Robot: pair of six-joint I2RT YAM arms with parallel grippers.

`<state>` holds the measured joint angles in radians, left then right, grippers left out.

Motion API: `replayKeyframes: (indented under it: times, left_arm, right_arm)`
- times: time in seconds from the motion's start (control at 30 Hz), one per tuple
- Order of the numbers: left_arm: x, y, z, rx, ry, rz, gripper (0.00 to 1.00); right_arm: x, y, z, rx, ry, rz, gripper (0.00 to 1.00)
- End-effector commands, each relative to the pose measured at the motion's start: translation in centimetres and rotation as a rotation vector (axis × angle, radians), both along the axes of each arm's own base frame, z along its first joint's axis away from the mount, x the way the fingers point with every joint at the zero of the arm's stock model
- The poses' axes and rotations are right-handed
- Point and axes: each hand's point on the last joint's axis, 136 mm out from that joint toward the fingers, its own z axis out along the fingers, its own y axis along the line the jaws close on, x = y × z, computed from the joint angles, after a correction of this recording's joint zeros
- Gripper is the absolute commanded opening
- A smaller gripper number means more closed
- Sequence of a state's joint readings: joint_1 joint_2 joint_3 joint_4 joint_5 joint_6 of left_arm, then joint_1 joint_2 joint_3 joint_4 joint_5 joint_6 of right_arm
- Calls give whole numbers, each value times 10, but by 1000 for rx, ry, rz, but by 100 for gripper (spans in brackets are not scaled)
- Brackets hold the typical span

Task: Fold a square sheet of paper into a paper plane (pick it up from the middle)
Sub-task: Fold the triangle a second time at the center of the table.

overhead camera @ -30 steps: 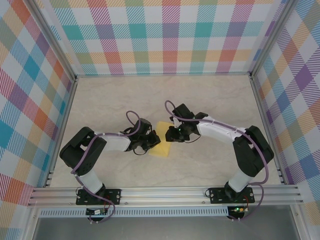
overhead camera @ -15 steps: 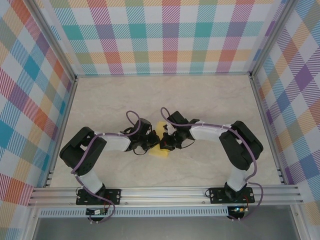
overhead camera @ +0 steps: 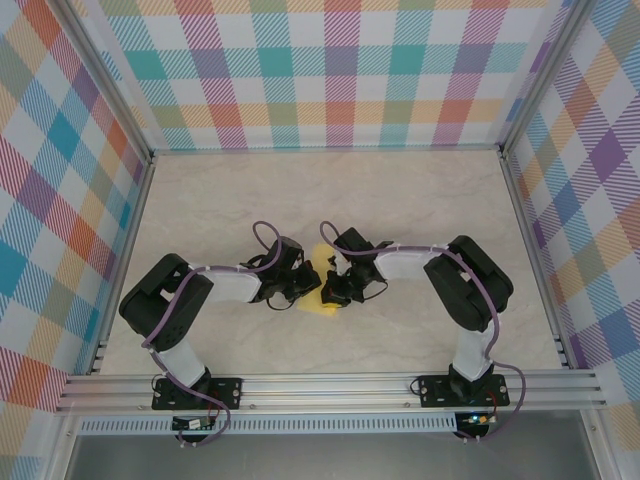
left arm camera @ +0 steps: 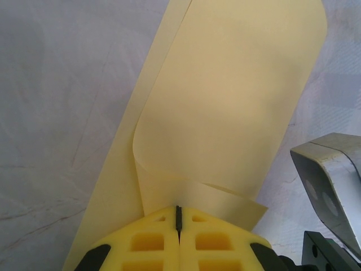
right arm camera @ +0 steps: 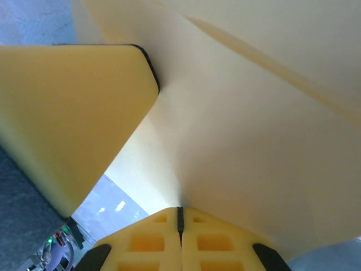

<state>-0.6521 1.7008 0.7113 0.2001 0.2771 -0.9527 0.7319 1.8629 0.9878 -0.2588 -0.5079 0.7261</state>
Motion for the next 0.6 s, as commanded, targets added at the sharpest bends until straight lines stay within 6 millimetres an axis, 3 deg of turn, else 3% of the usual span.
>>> replayKeyframes:
  times: [0.0, 0.37, 0.57]
  left_arm:
    - [-16, 12, -25, 83, 77, -8, 0]
    - [-17, 16, -28, 96, 82, 4, 0]
    - [-17, 18, -30, 106, 87, 12, 0]
  right_arm:
    - [-16, -11, -15, -38, 59, 1, 7]
    - [-19, -19, -5, -52, 29, 36, 7]
    - [-28, -26, -10, -56, 45, 49, 4]
